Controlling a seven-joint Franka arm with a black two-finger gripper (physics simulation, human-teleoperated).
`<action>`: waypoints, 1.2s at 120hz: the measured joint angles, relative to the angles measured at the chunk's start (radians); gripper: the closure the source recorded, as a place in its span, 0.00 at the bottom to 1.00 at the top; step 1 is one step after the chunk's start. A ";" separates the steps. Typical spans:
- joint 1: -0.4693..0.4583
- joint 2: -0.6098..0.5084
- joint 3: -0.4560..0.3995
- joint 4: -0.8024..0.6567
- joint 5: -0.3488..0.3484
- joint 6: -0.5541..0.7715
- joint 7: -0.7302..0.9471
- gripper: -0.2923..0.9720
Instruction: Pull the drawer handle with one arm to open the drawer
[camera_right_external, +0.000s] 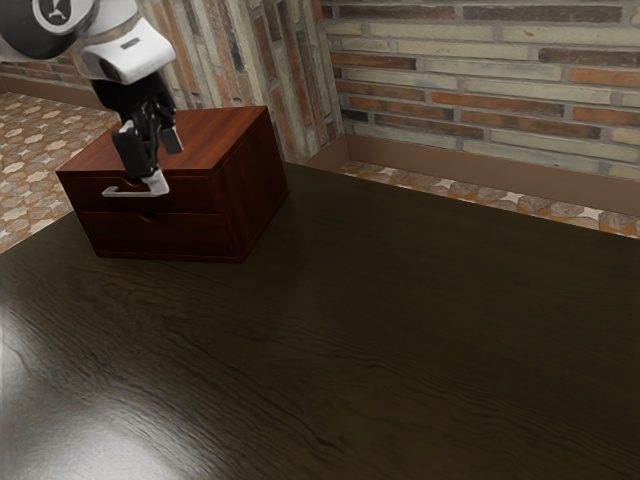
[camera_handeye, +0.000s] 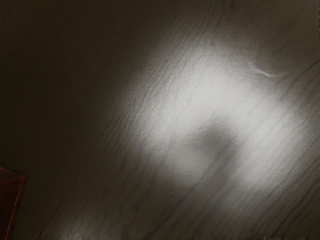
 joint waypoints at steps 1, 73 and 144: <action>0.000 0.000 0.000 0.000 0.000 0.000 0.002 0.23; -0.027 -0.006 0.067 -0.165 0.056 0.016 0.097 0.23; 0.158 0.070 0.178 -0.217 0.000 0.413 0.464 0.35</action>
